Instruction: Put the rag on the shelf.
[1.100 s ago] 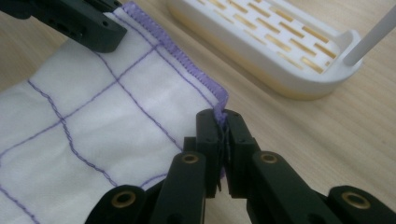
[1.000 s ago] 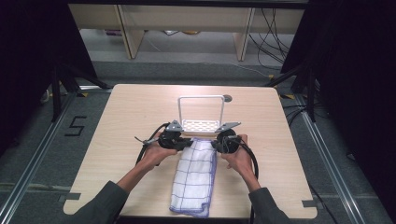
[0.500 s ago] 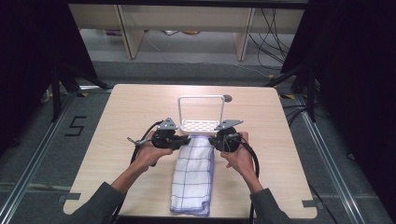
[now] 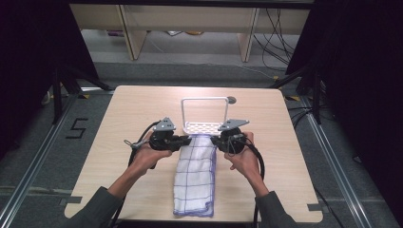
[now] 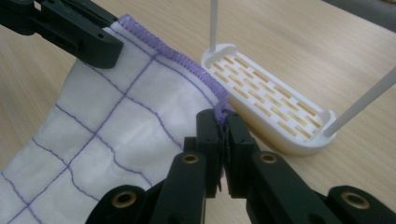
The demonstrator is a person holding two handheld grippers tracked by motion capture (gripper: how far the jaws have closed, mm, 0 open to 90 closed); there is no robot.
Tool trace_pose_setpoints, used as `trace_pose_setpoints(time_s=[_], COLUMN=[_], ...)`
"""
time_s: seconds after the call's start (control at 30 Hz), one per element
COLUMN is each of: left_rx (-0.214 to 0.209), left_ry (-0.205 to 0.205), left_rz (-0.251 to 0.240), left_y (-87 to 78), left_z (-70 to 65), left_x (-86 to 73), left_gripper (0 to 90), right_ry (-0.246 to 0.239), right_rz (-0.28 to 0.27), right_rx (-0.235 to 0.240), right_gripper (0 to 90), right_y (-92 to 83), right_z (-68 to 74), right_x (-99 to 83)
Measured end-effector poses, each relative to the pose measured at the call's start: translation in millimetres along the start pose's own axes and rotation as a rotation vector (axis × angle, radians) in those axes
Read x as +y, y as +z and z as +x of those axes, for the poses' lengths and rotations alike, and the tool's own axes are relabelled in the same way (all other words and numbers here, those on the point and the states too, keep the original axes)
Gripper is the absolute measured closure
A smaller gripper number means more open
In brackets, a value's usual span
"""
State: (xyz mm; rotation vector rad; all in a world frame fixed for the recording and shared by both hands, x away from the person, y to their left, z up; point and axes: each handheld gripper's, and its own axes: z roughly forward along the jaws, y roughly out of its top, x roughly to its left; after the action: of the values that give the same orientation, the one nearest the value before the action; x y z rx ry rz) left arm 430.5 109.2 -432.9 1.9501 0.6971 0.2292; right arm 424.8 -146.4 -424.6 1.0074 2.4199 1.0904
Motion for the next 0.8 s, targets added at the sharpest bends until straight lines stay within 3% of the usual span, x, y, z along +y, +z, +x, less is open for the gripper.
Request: trace_pose_setpoints(time_s=[0.2,0.33,0.37,0.43,0.53,0.67,0.8], left_rx=[-0.003,-0.006,-0.016,-0.027,-0.038,-0.051,-0.028], left_ry=[0.04,0.049,0.051,0.061,0.074,0.08,0.087], left_rz=[-0.029,-0.053,-0.065,-0.082,-0.113,-0.145,-0.154], left_y=[-15.9,-25.8,-29.1,-36.8,-48.2,-55.5,-60.3], left_z=[-14.3,-21.2,-23.4,-28.4,-34.6,-38.1,-37.3], left_x=[11.6,19.9,22.4,27.7,35.5,49.3,65.0], left_gripper=[83.5,83.5,83.5,83.5,83.5,83.6,83.6], right_ry=[-0.04,-0.055,-0.078,-0.073,-0.103,-0.137,-0.142], right_rz=[-0.07,-0.085,-0.104,-0.123,-0.156,-0.198,-0.218], right_rx=[0.003,0.002,0.001,0.007,0.019,-0.009,-0.019], right_gripper=[87.2,87.2,87.2,87.2,87.3,87.3,87.3], right_y=[-17.2,-33.3,-35.4,-46.7,-61.6,-80.8,-92.1], right_z=[4.5,12.5,13.0,17.3,20.4,23.8,22.2], right_x=[8.7,18.0,19.9,25.7,33.6,46.1,60.5])
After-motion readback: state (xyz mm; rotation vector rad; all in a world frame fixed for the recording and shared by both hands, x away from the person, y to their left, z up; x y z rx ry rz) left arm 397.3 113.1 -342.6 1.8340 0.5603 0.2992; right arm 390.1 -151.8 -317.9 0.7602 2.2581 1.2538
